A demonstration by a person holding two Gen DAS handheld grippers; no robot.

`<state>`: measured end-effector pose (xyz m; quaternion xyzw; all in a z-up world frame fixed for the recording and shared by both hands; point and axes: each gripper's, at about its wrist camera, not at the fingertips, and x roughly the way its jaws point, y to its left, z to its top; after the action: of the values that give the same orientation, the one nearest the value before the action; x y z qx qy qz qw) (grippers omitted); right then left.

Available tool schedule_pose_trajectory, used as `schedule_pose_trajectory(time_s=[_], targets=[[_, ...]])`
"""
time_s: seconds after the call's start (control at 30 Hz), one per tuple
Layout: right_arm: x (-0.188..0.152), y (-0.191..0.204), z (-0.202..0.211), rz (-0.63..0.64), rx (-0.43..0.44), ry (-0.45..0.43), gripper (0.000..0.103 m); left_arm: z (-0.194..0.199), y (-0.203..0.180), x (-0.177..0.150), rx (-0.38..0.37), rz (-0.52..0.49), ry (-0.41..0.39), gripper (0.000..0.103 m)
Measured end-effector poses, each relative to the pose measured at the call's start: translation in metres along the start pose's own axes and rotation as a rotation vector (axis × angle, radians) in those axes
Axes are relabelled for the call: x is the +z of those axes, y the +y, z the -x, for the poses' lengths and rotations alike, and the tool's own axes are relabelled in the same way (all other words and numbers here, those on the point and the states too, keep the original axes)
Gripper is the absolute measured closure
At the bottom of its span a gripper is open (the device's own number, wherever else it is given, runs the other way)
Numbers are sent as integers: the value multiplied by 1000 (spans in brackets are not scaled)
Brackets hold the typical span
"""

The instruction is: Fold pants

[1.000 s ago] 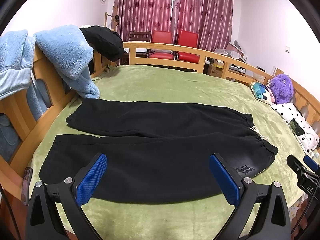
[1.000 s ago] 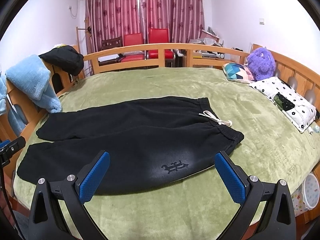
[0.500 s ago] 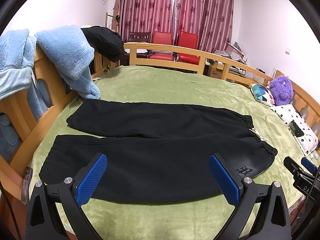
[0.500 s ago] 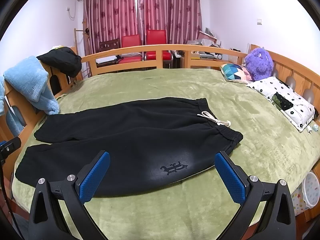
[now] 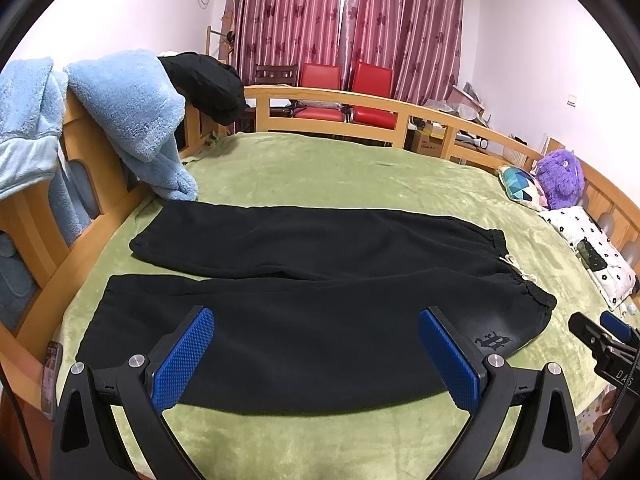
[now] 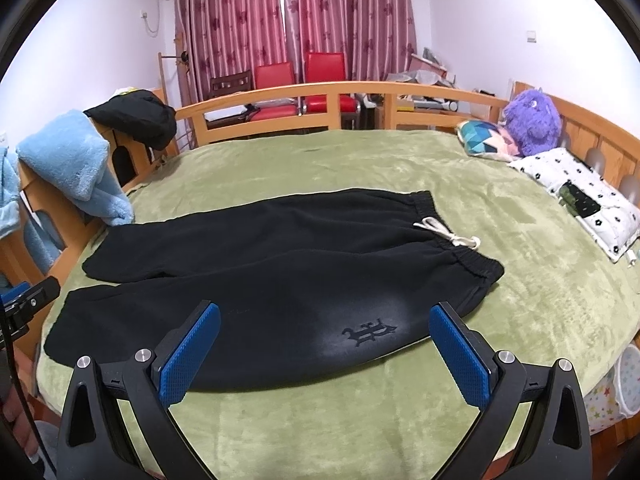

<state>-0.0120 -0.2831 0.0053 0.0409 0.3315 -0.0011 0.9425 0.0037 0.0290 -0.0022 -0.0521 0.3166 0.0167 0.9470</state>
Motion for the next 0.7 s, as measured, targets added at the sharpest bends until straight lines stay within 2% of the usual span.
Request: schedule_pose_trajectory(time_s=[0.13,0.2,0.3,0.43,0.53,0.7], targets=[[-6,-1,-5,16,-17,8,1,-5,6,-5,21,17,-36,0],[-12,-2,-10,26,-38,6,1,-12,12,-7,28,36,-27,0],[-21,-7,-20,27,-55,8,1,-27,25,-16,-11,71,26,0],[-34,-17,-41,1,-35,22,3,-50,44,-38,-11,97,103,1],[-42,-24,-59,-15,-39,58,9,-65,58,-58,55,78,151,1],[-54,-38,-91,-69,2,129,19,-90,78,-83,80,104,272,1]])
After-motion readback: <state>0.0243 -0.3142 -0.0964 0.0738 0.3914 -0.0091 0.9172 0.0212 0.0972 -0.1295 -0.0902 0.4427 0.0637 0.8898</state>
